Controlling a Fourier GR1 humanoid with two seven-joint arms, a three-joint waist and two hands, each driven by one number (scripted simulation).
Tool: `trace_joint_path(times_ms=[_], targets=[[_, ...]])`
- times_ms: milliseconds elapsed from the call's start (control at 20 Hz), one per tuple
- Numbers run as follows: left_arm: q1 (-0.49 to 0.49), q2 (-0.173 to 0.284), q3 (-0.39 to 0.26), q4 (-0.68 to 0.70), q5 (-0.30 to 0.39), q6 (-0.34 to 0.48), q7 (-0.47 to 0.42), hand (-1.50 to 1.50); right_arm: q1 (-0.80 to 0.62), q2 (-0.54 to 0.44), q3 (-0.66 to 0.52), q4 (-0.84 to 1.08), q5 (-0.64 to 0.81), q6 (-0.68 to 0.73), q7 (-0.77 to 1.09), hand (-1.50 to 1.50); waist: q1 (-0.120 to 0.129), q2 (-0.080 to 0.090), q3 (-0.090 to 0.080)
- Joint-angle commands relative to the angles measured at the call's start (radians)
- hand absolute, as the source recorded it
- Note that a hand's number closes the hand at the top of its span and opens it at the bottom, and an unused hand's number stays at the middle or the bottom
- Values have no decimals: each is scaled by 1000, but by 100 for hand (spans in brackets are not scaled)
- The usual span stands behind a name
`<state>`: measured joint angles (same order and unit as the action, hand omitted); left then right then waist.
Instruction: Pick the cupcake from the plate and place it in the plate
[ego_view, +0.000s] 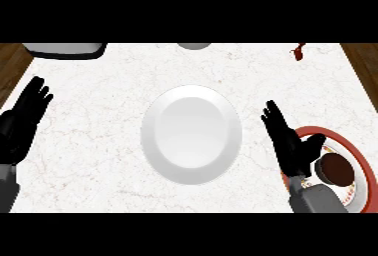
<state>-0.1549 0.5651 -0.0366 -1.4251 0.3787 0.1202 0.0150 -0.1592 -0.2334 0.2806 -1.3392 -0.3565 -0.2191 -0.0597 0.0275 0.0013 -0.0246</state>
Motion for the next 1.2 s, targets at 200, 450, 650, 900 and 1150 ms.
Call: trace_joint_path(times_ms=[200, 450, 650, 900, 1150], targets=[[-88, -2, -39, -62, -50, -8, -34, 0, -97, -86, 319, -221, 48, 508, -127, 150, -4, -17, 27], [-91, -2, -42, -71, -38, -23, -18, 0, -108, -390, 386, -241, 532, 395, -318, 150, -65, -23, 26], [-98, -39, -71, -130, -82, 22, -21, 0, 204, -391, 320, -131, 383, 361, -718, -150, -58, -3, 30], [-134, -51, -76, -135, -89, 20, 45, 0, 210, -474, 171, 18, 271, 505, -1035, -150, -38, -1, 27], [-60, -44, -53, -195, -110, 12, 53, 0, 232, -594, 49, -124, 258, 484, -995, -150, -34, -5, 24]])
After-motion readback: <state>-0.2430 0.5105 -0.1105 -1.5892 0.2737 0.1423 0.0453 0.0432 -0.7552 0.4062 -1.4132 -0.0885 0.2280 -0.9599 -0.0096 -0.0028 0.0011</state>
